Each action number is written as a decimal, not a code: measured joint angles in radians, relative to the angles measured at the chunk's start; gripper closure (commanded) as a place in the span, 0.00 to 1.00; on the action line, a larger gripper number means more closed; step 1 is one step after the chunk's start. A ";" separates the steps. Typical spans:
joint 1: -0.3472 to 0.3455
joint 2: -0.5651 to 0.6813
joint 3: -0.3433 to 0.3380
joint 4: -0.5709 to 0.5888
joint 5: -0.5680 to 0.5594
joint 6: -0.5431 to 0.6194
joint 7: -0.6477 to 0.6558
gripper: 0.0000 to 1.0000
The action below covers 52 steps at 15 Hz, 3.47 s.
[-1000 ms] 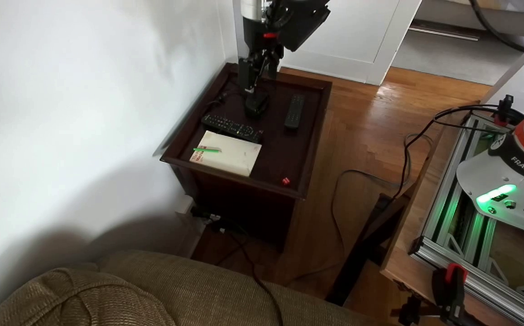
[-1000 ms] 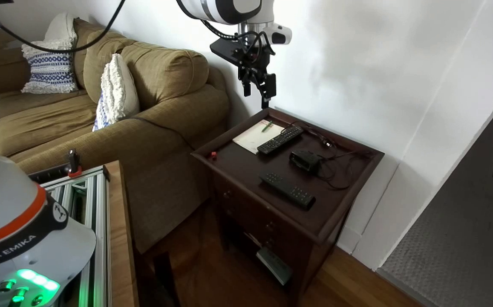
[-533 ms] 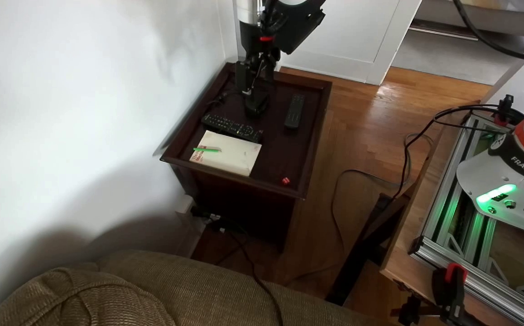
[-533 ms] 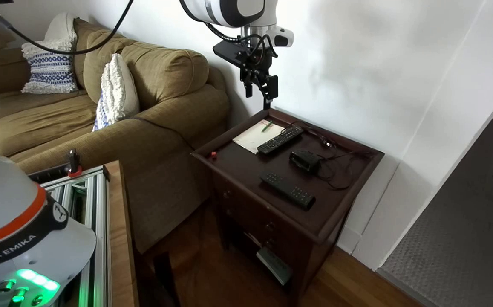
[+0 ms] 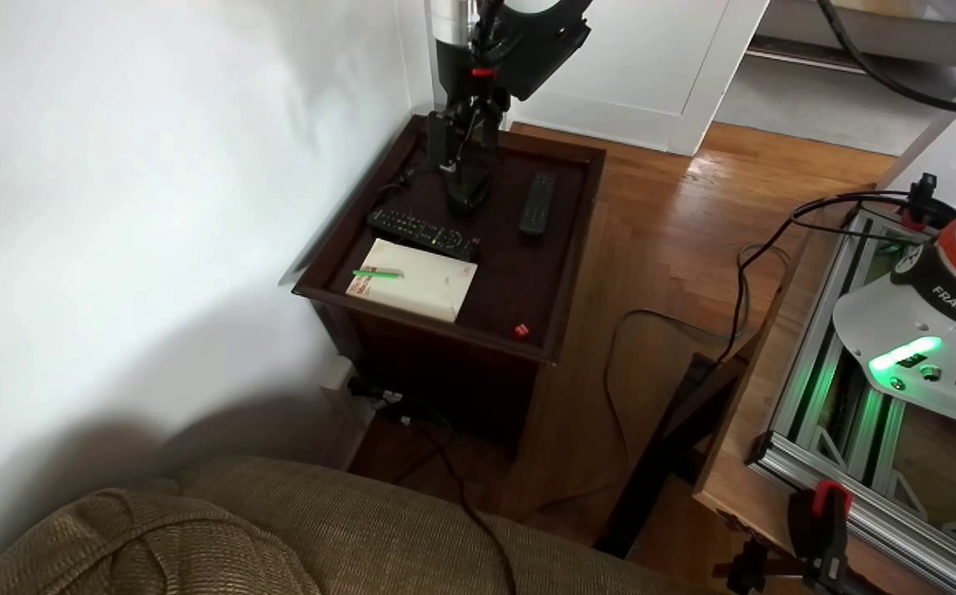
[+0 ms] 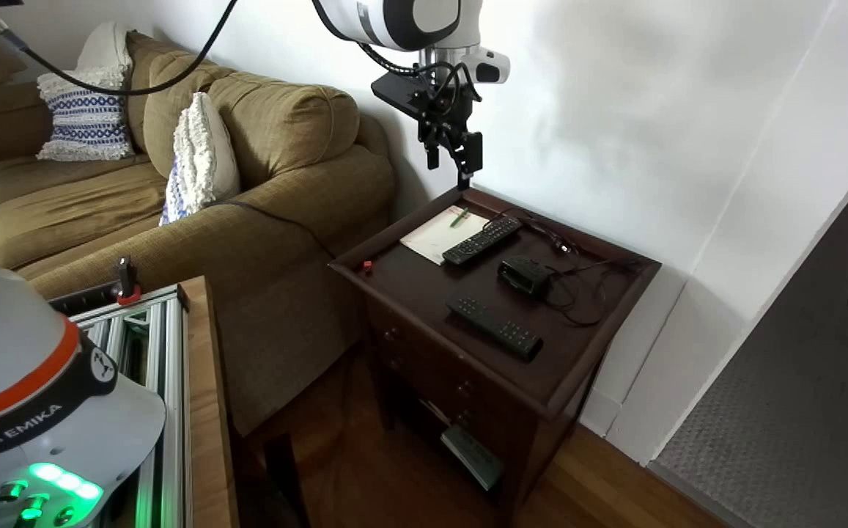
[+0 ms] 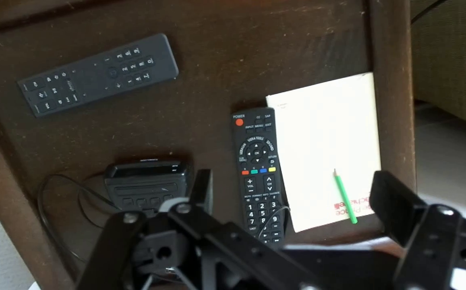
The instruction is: Move the remote on the left backwards
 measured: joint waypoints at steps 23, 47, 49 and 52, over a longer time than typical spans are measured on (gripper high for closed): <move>0.010 0.448 -0.063 0.170 0.075 0.569 0.021 1.00; 0.019 0.518 -0.060 0.251 0.095 0.576 0.017 1.00; 0.021 0.520 -0.062 0.255 0.095 0.577 0.017 1.00; 0.024 0.521 -0.062 0.258 0.095 0.577 0.017 1.00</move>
